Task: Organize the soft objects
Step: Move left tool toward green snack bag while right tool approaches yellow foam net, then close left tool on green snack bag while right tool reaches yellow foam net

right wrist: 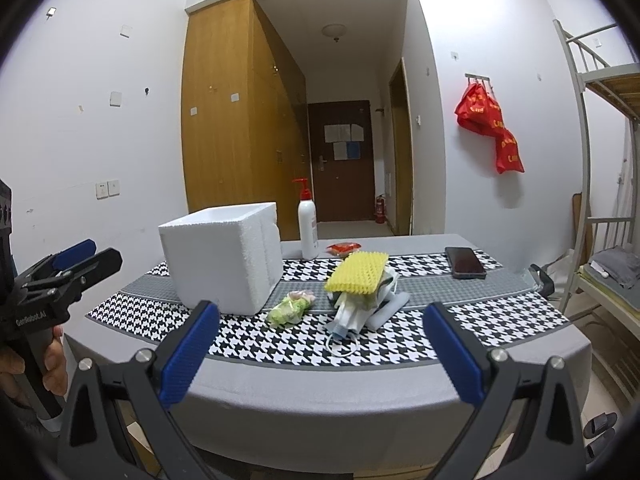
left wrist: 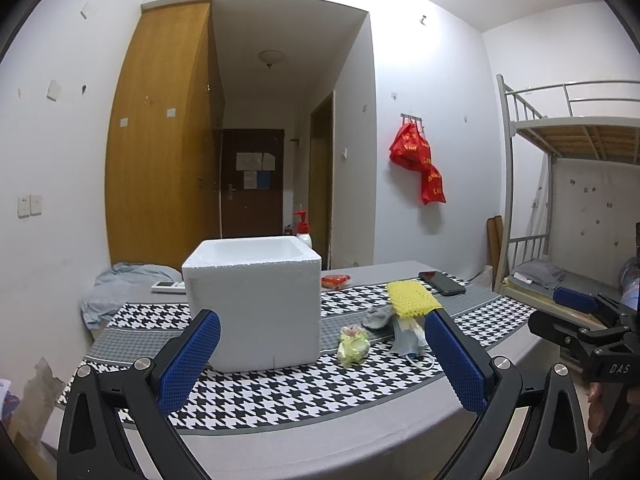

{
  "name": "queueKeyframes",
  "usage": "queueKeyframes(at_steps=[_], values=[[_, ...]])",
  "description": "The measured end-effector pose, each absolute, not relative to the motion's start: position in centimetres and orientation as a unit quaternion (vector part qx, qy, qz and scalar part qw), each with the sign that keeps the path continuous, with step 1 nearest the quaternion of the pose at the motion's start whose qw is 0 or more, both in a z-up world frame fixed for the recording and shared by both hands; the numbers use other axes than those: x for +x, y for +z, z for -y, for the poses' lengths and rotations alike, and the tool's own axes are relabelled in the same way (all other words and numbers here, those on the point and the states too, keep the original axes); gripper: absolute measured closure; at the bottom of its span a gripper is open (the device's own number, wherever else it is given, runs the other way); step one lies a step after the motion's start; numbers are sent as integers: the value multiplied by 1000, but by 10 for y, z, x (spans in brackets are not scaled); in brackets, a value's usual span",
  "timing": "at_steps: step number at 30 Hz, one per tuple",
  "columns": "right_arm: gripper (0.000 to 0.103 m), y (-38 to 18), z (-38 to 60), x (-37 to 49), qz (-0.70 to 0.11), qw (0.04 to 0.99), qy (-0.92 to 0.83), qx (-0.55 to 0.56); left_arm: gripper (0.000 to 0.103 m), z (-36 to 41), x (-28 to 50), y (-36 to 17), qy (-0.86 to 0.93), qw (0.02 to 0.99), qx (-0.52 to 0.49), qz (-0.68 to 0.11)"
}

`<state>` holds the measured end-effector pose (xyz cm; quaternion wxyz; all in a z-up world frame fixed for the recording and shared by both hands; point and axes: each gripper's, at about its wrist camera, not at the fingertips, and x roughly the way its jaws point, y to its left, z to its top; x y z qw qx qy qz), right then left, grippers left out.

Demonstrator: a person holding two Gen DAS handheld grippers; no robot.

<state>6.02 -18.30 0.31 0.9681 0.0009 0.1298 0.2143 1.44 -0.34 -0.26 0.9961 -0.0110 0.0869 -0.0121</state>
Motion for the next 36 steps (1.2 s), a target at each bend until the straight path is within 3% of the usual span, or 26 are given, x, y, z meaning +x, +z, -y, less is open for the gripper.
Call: queueKeyframes(at_steps=[36], values=[[0,-11,185,149,-211,957,197,-13,1,17,116,-25,-62,977,-38,-198]])
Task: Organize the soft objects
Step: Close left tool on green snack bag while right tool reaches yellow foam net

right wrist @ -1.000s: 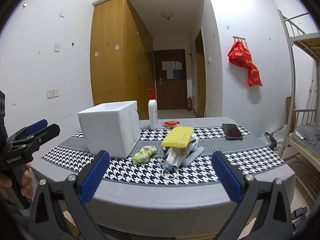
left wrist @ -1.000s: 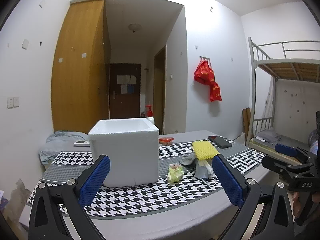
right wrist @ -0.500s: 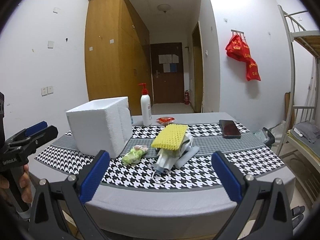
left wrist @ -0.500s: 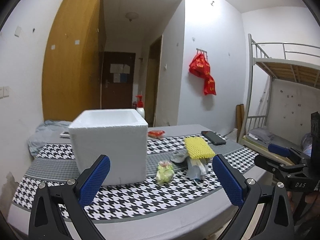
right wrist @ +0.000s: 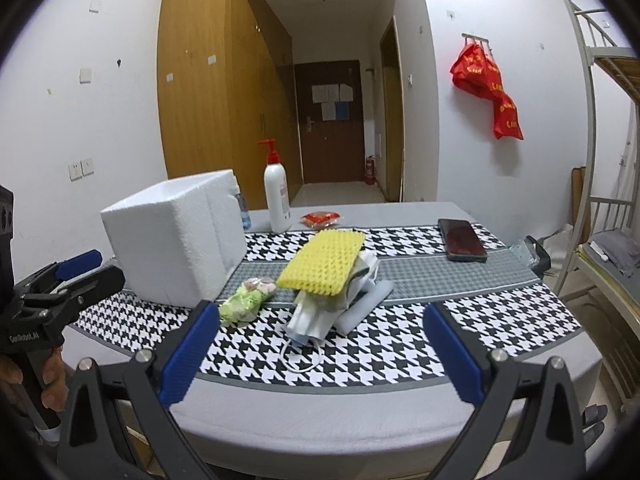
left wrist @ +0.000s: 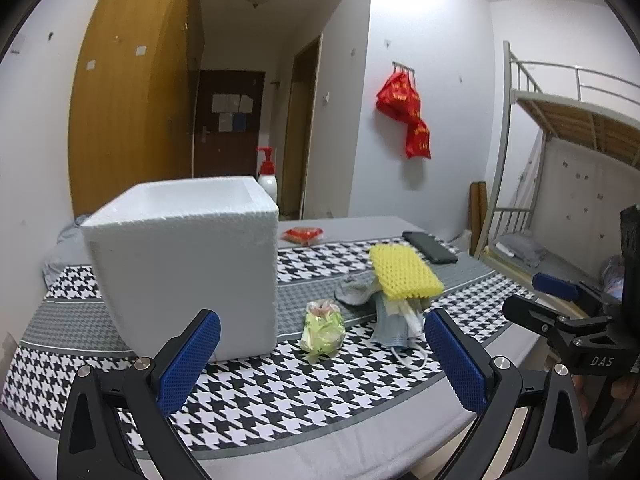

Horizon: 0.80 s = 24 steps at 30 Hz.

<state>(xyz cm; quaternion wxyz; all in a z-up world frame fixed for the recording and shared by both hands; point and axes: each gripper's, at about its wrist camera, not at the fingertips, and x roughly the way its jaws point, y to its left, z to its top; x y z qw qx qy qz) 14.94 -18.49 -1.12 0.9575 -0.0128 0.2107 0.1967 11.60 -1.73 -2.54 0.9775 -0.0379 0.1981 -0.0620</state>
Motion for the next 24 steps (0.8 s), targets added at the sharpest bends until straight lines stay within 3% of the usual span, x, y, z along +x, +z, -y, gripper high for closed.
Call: queueKeyframes(at_steps=[24], values=[[0,-34,196,205,-258,943,209,-12,1,49,192,-59,-73,952,-6,-297]])
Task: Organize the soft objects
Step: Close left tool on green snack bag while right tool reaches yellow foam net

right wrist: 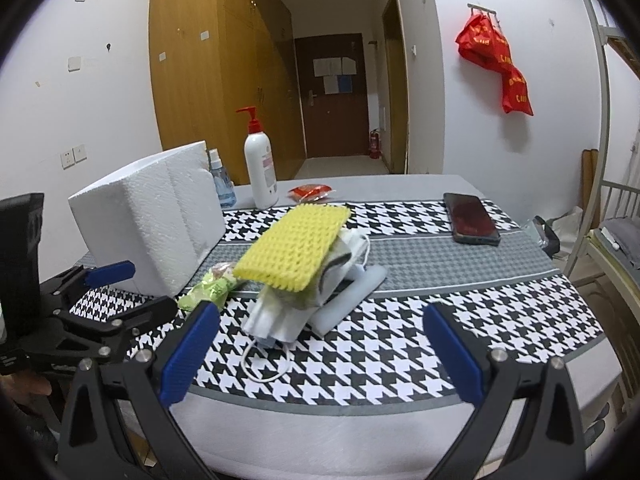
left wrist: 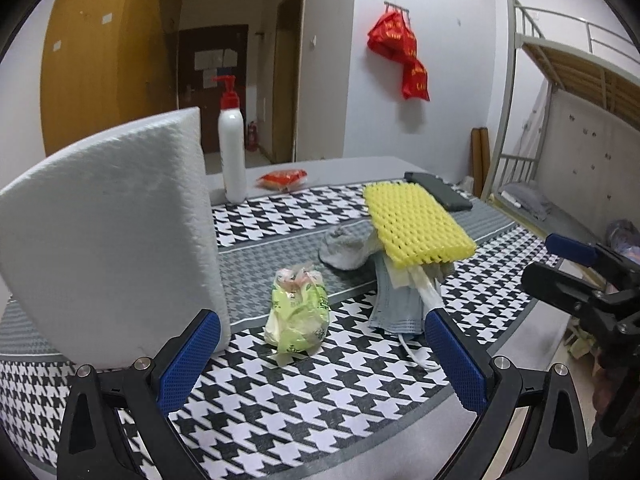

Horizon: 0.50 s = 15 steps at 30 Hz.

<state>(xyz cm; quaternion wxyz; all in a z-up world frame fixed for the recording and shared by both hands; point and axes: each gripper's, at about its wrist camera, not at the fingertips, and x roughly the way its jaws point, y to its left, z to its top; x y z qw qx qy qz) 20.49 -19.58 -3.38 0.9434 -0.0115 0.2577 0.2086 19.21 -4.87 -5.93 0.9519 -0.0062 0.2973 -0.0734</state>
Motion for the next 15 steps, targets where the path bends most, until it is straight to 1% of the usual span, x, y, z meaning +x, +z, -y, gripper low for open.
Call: queueKeyframes(at_steps=[3,5,8,15], values=[[0,-36,199,210,-262,942,210,-8,3,50,201,-62,-73,949,-8,-306],[0,-38,201,214,-266,941,209,-7,9,51,206,-64,-75,947,-7,-312],[0,-41,204,219,-271,939,210,-5,14,52,215,-68,-68,942,-1,-327],[0,-44,203,229,-278,935,218,-7,22,49,235,-79,-40,932,4,-360]])
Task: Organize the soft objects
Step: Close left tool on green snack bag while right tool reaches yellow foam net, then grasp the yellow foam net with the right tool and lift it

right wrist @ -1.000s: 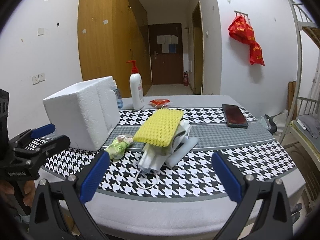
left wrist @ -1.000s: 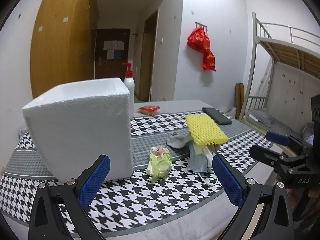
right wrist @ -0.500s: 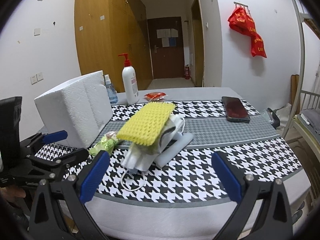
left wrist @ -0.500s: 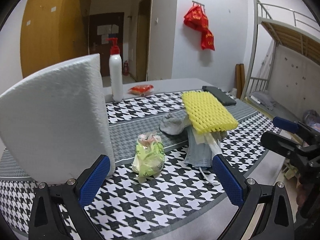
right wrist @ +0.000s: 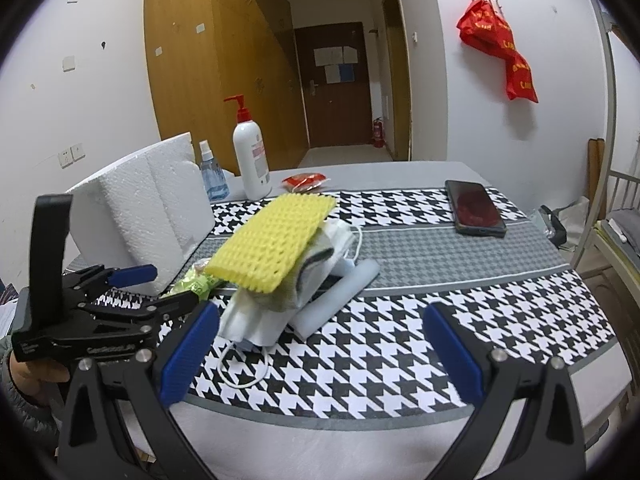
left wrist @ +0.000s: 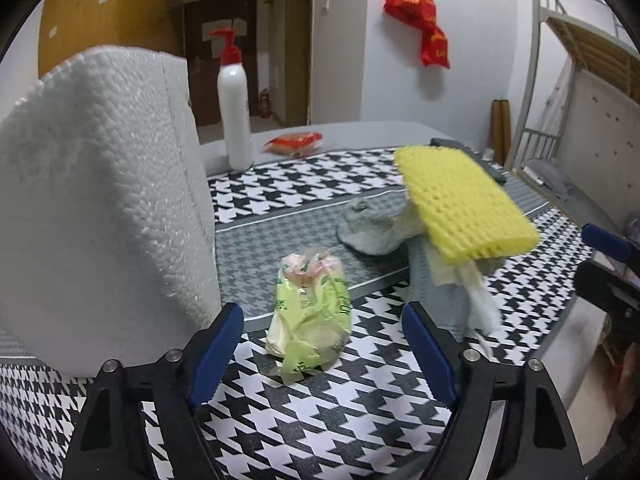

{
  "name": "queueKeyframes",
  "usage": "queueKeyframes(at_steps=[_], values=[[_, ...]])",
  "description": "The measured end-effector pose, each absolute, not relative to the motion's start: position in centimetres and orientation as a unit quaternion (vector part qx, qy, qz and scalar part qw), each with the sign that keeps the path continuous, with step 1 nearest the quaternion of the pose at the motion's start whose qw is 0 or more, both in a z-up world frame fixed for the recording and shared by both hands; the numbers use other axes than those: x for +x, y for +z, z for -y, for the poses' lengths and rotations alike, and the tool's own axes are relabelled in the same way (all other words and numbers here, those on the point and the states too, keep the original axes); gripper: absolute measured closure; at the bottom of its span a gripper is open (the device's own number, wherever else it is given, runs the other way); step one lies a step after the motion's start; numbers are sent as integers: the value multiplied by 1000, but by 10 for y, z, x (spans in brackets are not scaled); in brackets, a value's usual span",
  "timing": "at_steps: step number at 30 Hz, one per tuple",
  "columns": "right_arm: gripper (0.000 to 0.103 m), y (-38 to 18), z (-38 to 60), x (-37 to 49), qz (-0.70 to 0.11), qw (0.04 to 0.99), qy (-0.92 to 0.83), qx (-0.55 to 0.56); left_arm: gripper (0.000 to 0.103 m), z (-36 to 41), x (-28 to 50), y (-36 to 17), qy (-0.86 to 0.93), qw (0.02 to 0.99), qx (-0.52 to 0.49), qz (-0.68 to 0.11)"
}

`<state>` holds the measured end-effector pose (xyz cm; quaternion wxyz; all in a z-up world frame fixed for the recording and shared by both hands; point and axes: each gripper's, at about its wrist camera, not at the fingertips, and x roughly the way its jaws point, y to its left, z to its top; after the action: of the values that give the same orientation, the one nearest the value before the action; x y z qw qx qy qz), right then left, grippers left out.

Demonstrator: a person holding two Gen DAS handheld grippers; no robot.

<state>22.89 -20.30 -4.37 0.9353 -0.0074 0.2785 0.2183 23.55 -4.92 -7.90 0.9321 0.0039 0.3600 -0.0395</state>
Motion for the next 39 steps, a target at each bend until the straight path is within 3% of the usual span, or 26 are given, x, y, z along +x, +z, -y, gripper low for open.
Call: queueKeyframes(at_steps=[4,11,19,35,39], values=[[0,-43,200,236,-281,933,224,-11,27,47,244,-85,-29,927,3,-375],[0,-45,192,245,-284,930,235,-16,53,47,255,-96,-27,909,-4,-416],[0,-46,183,255,-292,924,247,-26,71,45,250,-94,-20,910,-8,-415],[1,-40,159,269,-301,911,281,-25,72,36,219,-78,-32,928,-23,-371],[20,-40,160,271,-309,910,277,-16,72,35,214,-78,-35,929,-23,-368]])
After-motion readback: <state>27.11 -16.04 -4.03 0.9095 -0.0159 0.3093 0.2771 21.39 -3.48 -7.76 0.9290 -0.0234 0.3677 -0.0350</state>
